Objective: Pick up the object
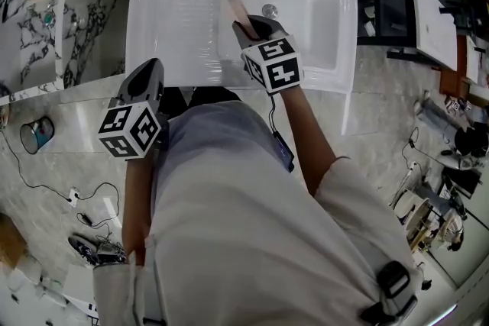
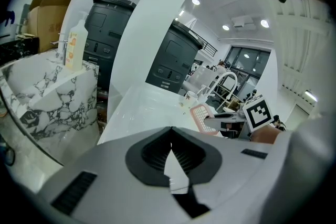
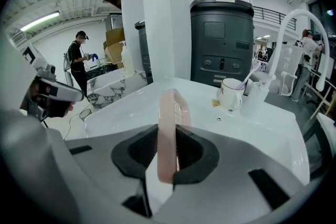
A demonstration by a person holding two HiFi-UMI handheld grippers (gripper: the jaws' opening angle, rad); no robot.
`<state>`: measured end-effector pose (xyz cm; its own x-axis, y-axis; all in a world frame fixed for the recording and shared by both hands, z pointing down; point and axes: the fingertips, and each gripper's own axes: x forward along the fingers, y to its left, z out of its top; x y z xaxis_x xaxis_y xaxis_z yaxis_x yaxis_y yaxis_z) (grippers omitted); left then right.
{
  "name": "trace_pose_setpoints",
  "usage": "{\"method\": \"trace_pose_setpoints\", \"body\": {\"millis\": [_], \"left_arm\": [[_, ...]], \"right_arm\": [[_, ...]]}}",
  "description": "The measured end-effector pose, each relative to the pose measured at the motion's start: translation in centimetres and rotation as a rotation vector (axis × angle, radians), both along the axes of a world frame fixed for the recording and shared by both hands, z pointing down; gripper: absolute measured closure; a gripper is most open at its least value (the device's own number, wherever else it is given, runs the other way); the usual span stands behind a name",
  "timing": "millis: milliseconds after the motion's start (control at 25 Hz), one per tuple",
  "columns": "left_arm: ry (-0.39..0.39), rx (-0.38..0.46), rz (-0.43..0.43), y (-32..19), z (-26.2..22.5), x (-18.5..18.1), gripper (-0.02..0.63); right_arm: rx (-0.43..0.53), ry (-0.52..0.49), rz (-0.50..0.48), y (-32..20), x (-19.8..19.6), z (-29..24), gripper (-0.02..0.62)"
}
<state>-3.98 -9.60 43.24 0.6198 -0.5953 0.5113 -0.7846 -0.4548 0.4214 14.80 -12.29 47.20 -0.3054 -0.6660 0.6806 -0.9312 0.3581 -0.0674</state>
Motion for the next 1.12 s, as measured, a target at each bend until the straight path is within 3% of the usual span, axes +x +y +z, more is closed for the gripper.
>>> {"method": "trace_pose_setpoints", "body": {"millis": [360, 560, 920, 1120], "left_arm": [[-0.011, 0.007, -0.026, 0.7, -0.2, -0.5, 0.604], [-0.099, 0.064, -0.025, 0.8, -0.4, -0.9, 0.604], [-0.018, 0.034, -0.091, 0.0, -0.6, -1.8, 0.604], [-0.017, 0.037, -0.103, -0.2, -0.7, -2.3, 0.604]], "right_arm": [[0.027, -0.038, -0.001, 1.7, -0.1, -1.1, 0.512], [0.061, -0.062, 0.018, 2.2, 0.2, -2.0, 0.512], [0.077, -0.095, 0.035, 2.7, -0.3, -2.8, 0.515], [0.06, -0.107, 0.043, 3.0, -0.4, -2.6, 0.515]]}}
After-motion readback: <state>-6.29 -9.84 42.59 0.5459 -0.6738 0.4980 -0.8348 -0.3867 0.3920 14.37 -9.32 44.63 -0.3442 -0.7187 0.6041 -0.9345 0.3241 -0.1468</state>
